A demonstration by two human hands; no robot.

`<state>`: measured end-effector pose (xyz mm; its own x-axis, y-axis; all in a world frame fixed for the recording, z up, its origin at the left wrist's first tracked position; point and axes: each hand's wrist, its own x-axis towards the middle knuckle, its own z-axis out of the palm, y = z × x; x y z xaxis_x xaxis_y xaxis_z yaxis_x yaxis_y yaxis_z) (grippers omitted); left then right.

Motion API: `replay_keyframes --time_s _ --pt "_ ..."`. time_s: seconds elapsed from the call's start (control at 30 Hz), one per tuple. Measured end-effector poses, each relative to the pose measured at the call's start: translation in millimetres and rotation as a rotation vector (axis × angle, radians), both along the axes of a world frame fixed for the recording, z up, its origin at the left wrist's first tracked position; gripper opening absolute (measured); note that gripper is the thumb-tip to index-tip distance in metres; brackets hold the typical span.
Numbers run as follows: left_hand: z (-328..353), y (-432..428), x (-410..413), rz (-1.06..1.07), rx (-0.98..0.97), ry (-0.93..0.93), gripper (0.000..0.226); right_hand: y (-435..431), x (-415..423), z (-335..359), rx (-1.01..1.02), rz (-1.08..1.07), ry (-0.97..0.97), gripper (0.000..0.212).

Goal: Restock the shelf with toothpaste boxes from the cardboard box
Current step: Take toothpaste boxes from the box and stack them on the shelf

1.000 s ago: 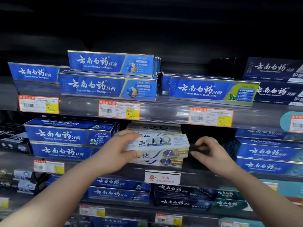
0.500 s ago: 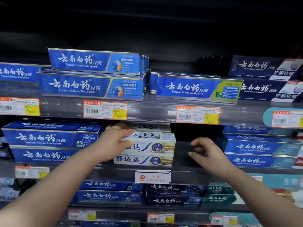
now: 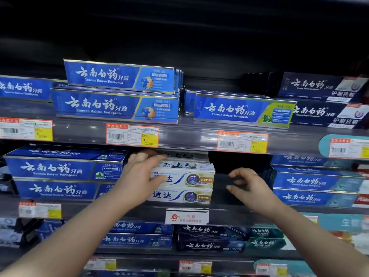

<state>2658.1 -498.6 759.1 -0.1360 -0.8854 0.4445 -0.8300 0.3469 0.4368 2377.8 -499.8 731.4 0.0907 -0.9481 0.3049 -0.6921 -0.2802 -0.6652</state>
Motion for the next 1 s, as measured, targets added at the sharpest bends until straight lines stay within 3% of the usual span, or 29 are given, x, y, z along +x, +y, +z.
replay_keyframes --time_s 0.2,0.3,0.43,0.67,1.0 --pt "-4.3 19.3 -2.8 -0.082 -0.285 0.141 0.054 15.6 1.8 6.2 -0.035 -0.075 -0.009 0.032" --pt "-5.9 31.8 -11.9 -0.217 -0.190 0.216 0.057 30.4 1.2 7.2 -0.030 -0.124 -0.019 0.043" --pt "-18.2 38.3 -31.5 -0.362 0.003 0.227 0.043 63.1 -2.4 2.5 -0.073 -0.194 -0.037 0.047" --pt "-56.1 53.7 -79.0 -0.548 0.218 0.047 0.051 143.7 -31.5 -25.9 0.010 -0.413 0.108 0.050" --pt "-98.3 85.0 -196.6 -0.668 0.450 -0.032 0.054 228.7 -130.5 -72.4 0.236 -0.591 0.145 0.061"
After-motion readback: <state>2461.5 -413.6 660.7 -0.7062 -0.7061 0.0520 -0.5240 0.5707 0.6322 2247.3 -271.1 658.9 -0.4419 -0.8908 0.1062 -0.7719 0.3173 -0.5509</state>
